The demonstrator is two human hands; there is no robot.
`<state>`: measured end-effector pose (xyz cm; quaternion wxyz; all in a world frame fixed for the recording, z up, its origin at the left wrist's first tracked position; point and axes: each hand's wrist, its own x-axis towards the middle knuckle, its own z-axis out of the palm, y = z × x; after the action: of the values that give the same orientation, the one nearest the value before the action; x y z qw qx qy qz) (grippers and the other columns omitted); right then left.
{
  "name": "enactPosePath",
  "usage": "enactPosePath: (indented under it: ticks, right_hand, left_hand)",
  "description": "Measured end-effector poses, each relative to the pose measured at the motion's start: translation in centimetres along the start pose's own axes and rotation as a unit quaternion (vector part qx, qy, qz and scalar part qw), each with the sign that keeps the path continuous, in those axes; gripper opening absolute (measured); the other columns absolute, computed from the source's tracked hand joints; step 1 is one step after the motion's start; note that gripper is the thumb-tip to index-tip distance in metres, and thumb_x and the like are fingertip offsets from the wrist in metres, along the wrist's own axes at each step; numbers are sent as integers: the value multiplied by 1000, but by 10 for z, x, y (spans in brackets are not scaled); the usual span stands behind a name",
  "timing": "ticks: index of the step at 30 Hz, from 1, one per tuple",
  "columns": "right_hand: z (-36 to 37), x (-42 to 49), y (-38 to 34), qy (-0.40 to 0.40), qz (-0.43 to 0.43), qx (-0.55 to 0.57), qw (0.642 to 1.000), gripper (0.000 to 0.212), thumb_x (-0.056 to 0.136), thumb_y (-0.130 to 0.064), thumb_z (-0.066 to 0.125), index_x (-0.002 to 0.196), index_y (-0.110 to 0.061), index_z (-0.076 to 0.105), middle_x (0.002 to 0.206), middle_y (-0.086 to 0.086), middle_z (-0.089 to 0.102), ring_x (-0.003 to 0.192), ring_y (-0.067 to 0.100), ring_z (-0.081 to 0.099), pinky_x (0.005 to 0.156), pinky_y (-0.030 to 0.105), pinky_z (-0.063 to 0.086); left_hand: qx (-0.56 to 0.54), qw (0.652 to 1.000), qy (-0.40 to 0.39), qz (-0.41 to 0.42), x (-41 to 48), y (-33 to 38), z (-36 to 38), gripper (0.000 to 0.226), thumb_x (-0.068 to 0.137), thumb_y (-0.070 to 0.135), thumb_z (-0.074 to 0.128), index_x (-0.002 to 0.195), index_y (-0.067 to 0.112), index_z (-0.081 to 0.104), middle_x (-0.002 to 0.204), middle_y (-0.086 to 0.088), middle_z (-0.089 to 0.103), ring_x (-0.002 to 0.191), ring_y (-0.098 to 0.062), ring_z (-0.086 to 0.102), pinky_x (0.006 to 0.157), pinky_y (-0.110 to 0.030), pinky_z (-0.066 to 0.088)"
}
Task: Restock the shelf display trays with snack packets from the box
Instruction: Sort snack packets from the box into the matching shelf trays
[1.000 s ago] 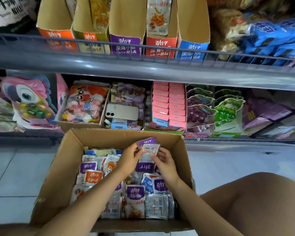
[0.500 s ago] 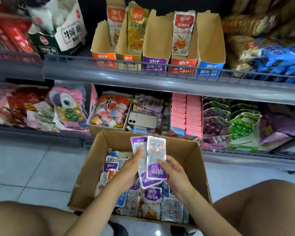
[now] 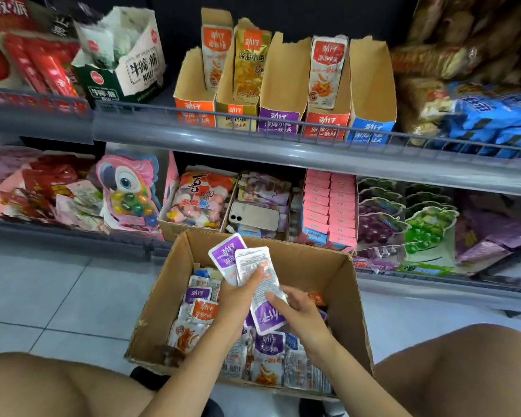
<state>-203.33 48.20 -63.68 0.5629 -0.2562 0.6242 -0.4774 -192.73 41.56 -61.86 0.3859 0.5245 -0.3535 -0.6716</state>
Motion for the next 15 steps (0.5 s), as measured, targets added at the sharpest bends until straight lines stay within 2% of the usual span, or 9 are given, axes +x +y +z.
enactPosePath:
  ticks: [3,5,8,11,13,15]
  right_hand:
    - [-3,-4,0,-39,107,103,988,22,83,-21,69,103,-11,69,95,9,74,85,20,71,80,34,57]
    - [-9,-4,-2,-18,128,131,983,19,81,-15,70,98,-7,69,89,10,75,77,17,72,69,26,57]
    - [-24,3,-9,65,113,199,971,30,77,-11,72,105,-3,66,92,12,74,78,18,69,69,25,57]
    - [-32,7,-16,92,88,295,947,31,83,-12,66,113,-7,62,95,12,73,80,17,71,61,24,56]
    - [-27,9,-18,82,71,353,929,33,88,-16,62,119,-7,58,95,11,74,80,16,72,60,24,58]
    - [-18,8,-17,73,55,380,920,33,90,-17,58,121,-5,57,99,11,73,84,17,71,64,27,58]
  left_hand:
    - [-3,1000,-12,8,2,5,1,15,90,16,62,101,25,60,91,5,69,71,-6,68,60,-25,55]
    - [20,999,-32,18,3,9,-2,15,89,14,62,98,26,60,97,2,69,81,-12,67,70,-28,54]
    - [51,998,-42,1,6,12,-11,23,82,7,70,94,25,61,96,5,68,92,-16,63,81,-31,50]
    - [93,992,-73,-46,5,10,-14,32,77,12,76,104,22,62,105,2,69,103,-19,63,97,-42,46]
    - [65,993,-81,-64,2,7,-11,30,80,9,73,106,18,62,107,-2,70,100,-21,65,96,-44,48]
    - [34,993,-87,-73,-1,3,-6,26,83,5,68,106,15,62,108,-5,70,96,-21,66,88,-39,52]
